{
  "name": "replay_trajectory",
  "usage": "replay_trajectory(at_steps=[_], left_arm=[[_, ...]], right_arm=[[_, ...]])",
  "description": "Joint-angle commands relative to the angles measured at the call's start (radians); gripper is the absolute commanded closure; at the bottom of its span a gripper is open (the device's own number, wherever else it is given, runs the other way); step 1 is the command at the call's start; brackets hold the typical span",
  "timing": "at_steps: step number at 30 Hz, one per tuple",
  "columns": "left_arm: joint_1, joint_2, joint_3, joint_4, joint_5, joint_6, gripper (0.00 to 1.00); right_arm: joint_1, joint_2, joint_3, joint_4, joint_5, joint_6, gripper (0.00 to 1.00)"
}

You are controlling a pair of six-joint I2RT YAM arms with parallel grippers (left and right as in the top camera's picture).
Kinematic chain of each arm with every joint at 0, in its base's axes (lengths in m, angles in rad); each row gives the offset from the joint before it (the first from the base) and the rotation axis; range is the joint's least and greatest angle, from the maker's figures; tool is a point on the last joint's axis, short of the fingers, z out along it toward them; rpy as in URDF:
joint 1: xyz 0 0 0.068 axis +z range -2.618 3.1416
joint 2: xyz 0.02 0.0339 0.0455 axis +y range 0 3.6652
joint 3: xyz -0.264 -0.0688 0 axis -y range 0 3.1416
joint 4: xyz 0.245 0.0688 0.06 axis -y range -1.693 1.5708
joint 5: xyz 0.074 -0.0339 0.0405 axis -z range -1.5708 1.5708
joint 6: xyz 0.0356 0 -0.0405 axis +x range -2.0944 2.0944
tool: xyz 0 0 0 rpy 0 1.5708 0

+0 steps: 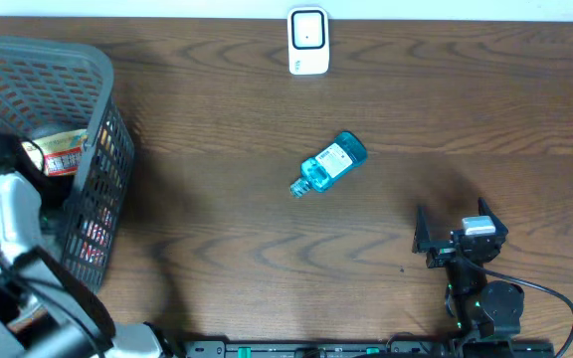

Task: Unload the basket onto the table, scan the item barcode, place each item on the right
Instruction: 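Grasp the small orange box in the basket with the left gripper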

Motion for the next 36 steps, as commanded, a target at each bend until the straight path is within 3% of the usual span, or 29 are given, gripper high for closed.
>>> replay_trajectory(at_steps=[1, 6, 13, 16, 17, 23, 29, 36], left_arm=[[0.0, -0.151, 0.125, 0.015, 0.05, 0.048, 0.58], [0.0, -0.341, 0.173, 0.152, 0.05, 0.048, 0.59], [-0.045, -0.401, 0.185, 0.233, 0.447, 0.1, 0.58], [-0.129, -0.408, 0.185, 0.296, 0.568, 0.16, 0.59], [-0.212, -0.411, 0.185, 0.328, 0.594, 0.213, 0.58], [-0.554, -0.391, 0.182, 0.325, 0.568, 0.463, 0.58], [-0.875, -0.302, 0.181, 0.188, 0.212, 0.533, 0.58], [-1.146, -0.114, 0.181, 0.17, 0.163, 0.723, 0.58]], right_arm=[[-0.008, 0.001, -0.001, -0.003, -0.005, 0.015, 0.01], [-0.008, 0.001, -0.001, -0.003, -0.005, 0.015, 0.01], [-0.008, 0.001, -0.001, -0.003, -0.005, 0.015, 0.01], [-0.008, 0.001, -0.001, -0.003, -0.005, 0.015, 0.01], [-0.008, 0.001, -0.001, -0.003, -0.005, 0.015, 0.01], [-0.008, 0.001, -0.001, -0.003, -0.005, 0.015, 0.01], [-0.008, 0.001, -0.001, -0.003, -0.005, 0.015, 0.01], [-0.008, 0.001, -0.001, -0.003, -0.005, 0.015, 0.01]])
